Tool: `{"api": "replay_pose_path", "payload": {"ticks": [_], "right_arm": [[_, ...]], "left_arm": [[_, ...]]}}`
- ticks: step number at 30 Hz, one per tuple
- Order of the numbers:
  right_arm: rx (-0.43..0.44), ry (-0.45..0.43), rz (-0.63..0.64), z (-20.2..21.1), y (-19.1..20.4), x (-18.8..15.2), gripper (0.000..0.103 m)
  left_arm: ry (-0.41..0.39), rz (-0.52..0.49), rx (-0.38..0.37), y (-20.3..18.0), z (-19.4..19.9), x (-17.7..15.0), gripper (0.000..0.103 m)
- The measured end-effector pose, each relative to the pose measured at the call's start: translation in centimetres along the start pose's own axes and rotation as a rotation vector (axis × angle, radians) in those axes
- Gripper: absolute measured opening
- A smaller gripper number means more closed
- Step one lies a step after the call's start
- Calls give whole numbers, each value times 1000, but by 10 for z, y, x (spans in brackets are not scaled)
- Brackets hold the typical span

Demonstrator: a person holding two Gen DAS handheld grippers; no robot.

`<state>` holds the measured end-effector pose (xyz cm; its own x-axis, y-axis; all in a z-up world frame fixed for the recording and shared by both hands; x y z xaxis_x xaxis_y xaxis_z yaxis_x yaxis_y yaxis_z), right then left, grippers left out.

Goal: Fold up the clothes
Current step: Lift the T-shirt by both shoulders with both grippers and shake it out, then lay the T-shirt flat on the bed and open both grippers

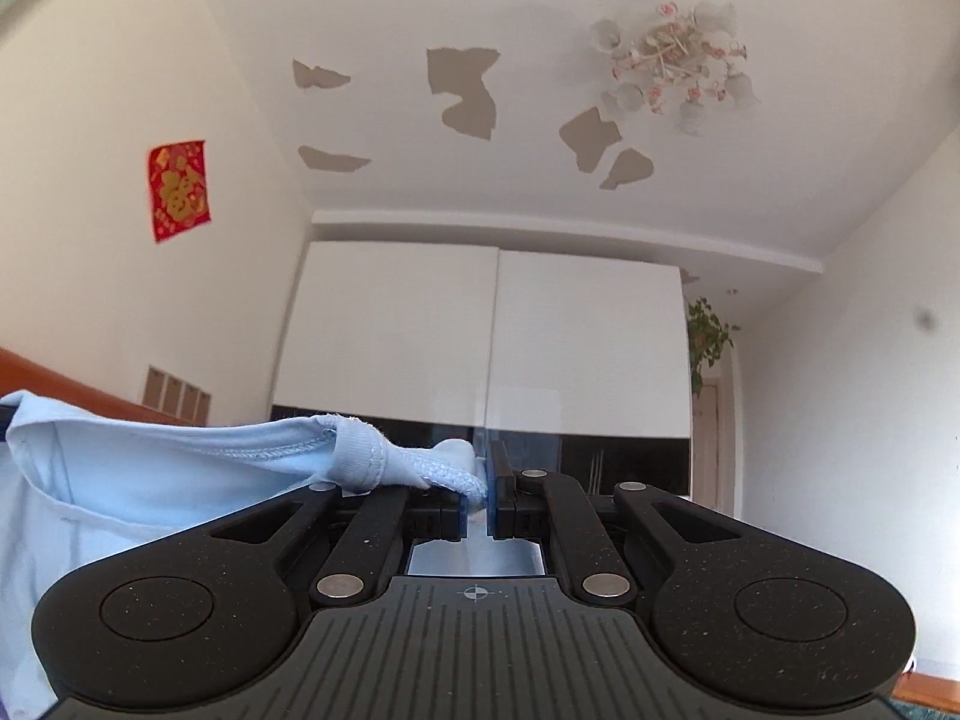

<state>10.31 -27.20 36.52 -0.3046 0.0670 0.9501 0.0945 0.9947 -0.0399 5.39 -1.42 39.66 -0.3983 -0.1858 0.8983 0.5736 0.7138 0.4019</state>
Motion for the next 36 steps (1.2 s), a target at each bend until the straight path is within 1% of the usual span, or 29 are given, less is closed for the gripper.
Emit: {"api": "replay_pose_path", "payload": {"ticks": [5,6,9,11,12,14,16,18,20,22,24,26,27,28,30,33,36], "right_arm": [[50,-54,59,20,8,24,4],[59,-52,61,20,8,24,4],[67,-9,54,5,9,11,4],[73,57,47,-15,11,-15,4],[73,105,51,-28,14,-35,4],[71,214,66,-56,22,-81,4],[67,341,77,-86,30,-138,4],[53,465,75,-115,34,-203,4],[36,593,63,-142,37,-270,4],[20,708,58,-161,40,-335,4],[8,811,69,-176,46,-397,4],[4,898,113,-183,55,-451,4],[5,933,108,-182,58,-471,4],[7,961,95,-181,61,-489,4],[11,992,70,-178,63,-513,4],[17,1010,44,-193,65,-531,4],[20,1016,2,-216,62,-539,4]], "left_arm": [[31,4,13,12,-5,-18,2],[38,5,16,14,-6,-22,2],[59,9,24,22,-10,-34,5],[73,11,29,27,-13,-43,5],[113,37,30,30,-25,-67,5],[209,100,29,36,-54,-128,4],[306,164,27,41,-83,-188,4],[384,285,30,46,-112,-257,4],[483,396,55,50,-140,-333,3],[580,444,87,46,-163,-401,2],[672,493,108,40,-178,-464,2],[748,513,131,33,-184,-509,2],[785,522,142,30,-187,-531,2],[805,519,146,29,-189,-543,2],[828,508,150,30,-195,-557,2],[840,499,158,39,-210,-566,2],[834,485,195,54,-232,-563,2]]}}
Point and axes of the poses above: each gripper's, at about its wrist camera, not at the fingertips, and z roughly against the way its jaws point, y to its left, x to its top, the point moved 7 cm from there along -z, roughly the way its jaws point, and after that the axes turned 11 degrees about -x, right-handed, at the moved point
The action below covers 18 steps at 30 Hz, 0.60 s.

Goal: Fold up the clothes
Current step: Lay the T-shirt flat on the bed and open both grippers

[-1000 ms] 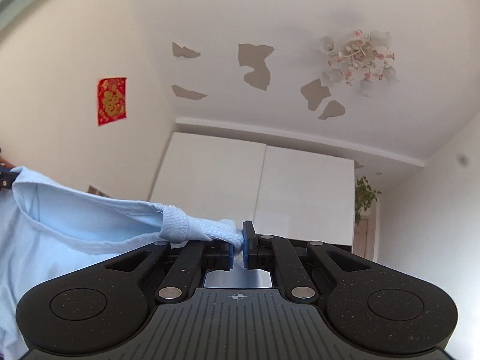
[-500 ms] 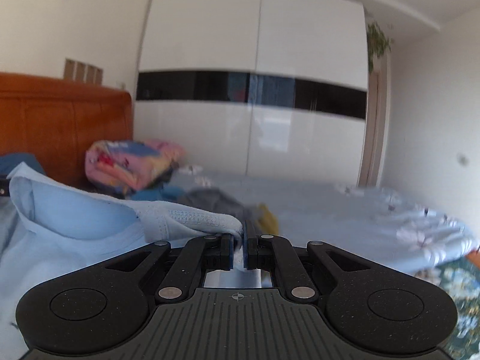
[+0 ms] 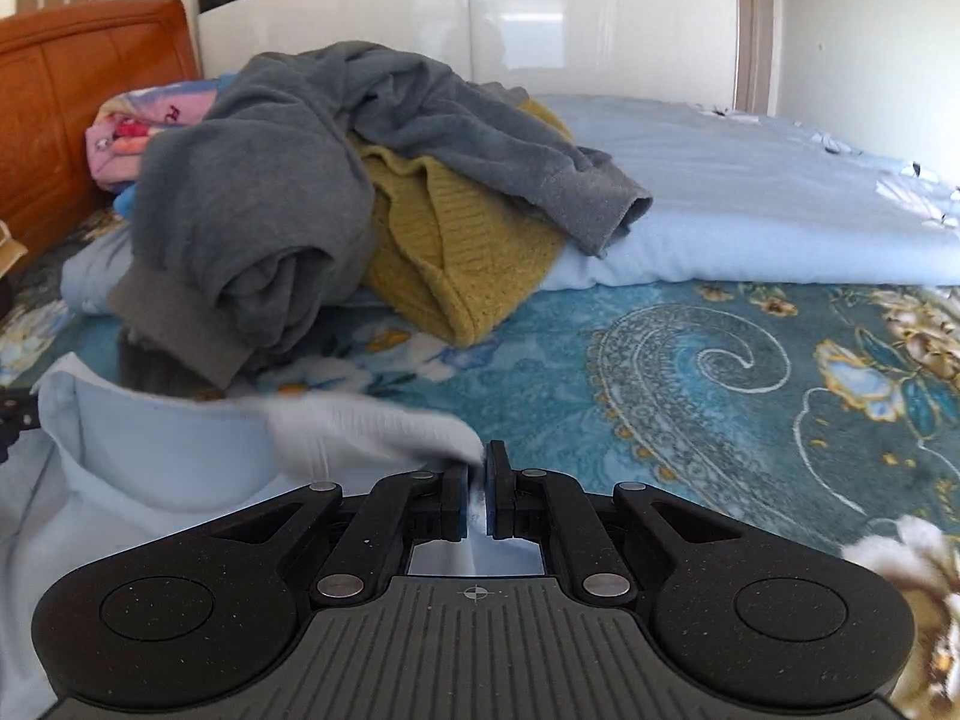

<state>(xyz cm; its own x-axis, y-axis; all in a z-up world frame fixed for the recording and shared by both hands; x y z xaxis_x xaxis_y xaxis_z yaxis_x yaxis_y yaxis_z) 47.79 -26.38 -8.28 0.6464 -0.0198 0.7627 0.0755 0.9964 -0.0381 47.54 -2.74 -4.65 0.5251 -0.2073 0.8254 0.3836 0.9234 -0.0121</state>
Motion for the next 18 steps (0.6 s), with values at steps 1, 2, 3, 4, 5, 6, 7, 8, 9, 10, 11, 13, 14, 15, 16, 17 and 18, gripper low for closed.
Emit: {"api": "replay_pose_path", "payload": {"ticks": [1,2,3,4,5,6,7,8,9,10,11,13,14,15,16,17,18], "right_arm": [[7,-3,-3,-6,-2,7,4],[10,-12,3,-11,0,14,4],[10,-20,15,-15,3,21,4],[10,-28,29,-20,6,28,4],[10,-36,43,-24,9,35,4],[10,-19,52,-31,12,37,4],[11,10,60,-38,15,37,4],[12,38,67,-46,17,37,4],[10,59,70,-50,18,35,4],[7,77,71,-54,18,30,5],[8,83,72,-53,18,27,5],[36,66,59,-43,13,24,12],[50,55,50,-35,9,23,17],[62,42,40,-26,4,22,17],[73,33,27,-16,-3,20,17],[84,25,12,-5,-10,19,18],[83,18,2,6,-18,15,19]], "left_arm": [[-9,-1,14,1,-4,7,2],[-21,1,28,3,-6,14,1],[-35,4,43,5,-9,21,1],[-48,7,57,8,-12,28,1],[-41,14,62,11,-17,33,1],[-22,20,69,14,-23,35,1],[-7,28,83,17,-27,35,1],[16,47,80,20,-30,32,2],[33,76,69,23,-29,27,4],[48,105,56,25,-27,22,6],[62,135,43,27,-25,17,6],[58,157,29,28,-8,7,14],[54,165,22,28,2,2,24],[37,174,18,29,15,-3,28],[15,182,15,30,28,-8,35],[-3,195,14,31,43,-13,38],[-20,210,13,31,58,-19,40]]}}
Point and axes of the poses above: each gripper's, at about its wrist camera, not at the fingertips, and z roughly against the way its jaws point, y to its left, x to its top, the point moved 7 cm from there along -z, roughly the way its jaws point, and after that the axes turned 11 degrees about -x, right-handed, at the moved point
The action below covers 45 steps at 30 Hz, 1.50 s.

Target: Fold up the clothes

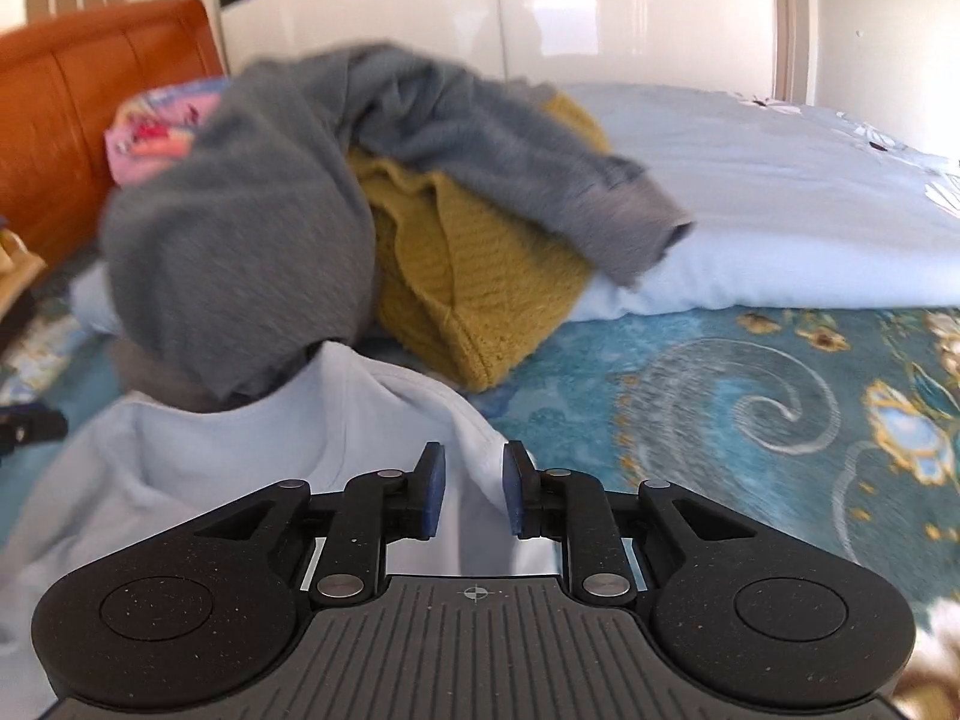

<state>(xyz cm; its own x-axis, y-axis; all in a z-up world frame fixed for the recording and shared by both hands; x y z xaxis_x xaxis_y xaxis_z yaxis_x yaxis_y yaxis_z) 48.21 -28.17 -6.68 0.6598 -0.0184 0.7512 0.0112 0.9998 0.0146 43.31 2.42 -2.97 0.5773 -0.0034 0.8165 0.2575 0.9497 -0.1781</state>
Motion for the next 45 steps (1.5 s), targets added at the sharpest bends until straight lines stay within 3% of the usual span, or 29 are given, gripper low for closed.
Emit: {"api": "replay_pose_path", "payload": {"ticks": [7,11,14,17,20,27,29,33,38,45], "right_arm": [[-49,-2,-42,87,-50,-51,22],[-106,-17,2,151,-70,-89,26],[-167,-43,25,201,-82,-108,30],[-156,-29,-55,233,-92,-128,35],[-137,45,-89,231,-85,-160,35],[-72,190,-153,188,-54,-205,34],[-81,197,-141,183,-48,-206,31],[-39,198,-152,183,-39,-205,3],[4,167,-232,188,-48,-198,1],[-82,157,-240,178,-98,-174,1]], "left_arm": [[-119,106,-17,13,106,-37,56],[-156,93,-20,16,151,-55,69],[-175,96,-12,19,179,-65,72],[-195,134,-23,19,200,-72,74],[-206,180,-49,15,214,-77,74],[-200,121,-71,-3,239,-82,78],[-199,109,-65,-4,243,-83,78],[-194,119,-53,-1,242,-82,78],[-179,127,-66,-3,232,-81,78],[-131,138,-67,-6,207,-86,78]]}}
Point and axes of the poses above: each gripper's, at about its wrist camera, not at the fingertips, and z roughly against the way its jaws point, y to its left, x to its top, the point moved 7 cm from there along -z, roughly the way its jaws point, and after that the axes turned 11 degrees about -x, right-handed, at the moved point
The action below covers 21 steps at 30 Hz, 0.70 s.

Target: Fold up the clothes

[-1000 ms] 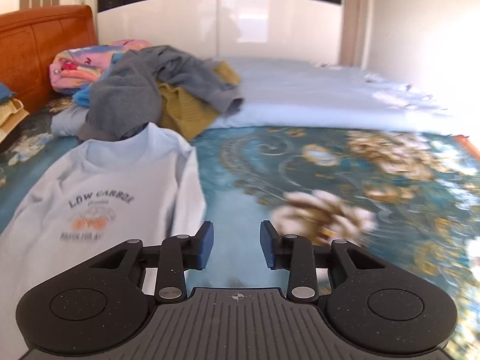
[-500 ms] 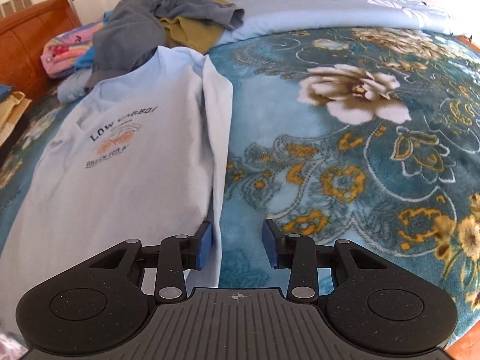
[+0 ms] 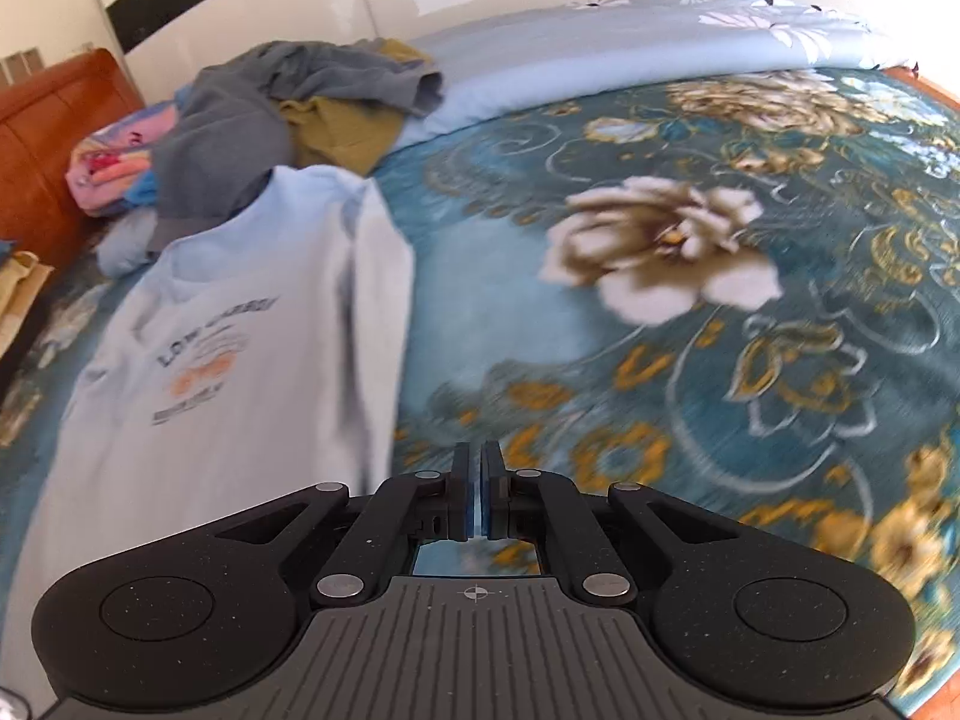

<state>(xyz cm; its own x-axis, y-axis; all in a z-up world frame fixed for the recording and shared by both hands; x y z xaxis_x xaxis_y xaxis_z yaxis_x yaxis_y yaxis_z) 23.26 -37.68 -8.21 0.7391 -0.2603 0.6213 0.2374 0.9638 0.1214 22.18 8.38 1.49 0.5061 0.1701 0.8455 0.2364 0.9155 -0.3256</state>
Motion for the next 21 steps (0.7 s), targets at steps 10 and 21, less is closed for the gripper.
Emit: {"api": "replay_pose_path", "payload": {"ticks": [10,21], "right_arm": [[149,51,13,-1,29,-20,8],[159,31,-76,-3,29,-11,29]], "left_arm": [[51,-3,-21,-8,-39,-3,79],[82,3,-18,-9,-55,-11,79]]}}
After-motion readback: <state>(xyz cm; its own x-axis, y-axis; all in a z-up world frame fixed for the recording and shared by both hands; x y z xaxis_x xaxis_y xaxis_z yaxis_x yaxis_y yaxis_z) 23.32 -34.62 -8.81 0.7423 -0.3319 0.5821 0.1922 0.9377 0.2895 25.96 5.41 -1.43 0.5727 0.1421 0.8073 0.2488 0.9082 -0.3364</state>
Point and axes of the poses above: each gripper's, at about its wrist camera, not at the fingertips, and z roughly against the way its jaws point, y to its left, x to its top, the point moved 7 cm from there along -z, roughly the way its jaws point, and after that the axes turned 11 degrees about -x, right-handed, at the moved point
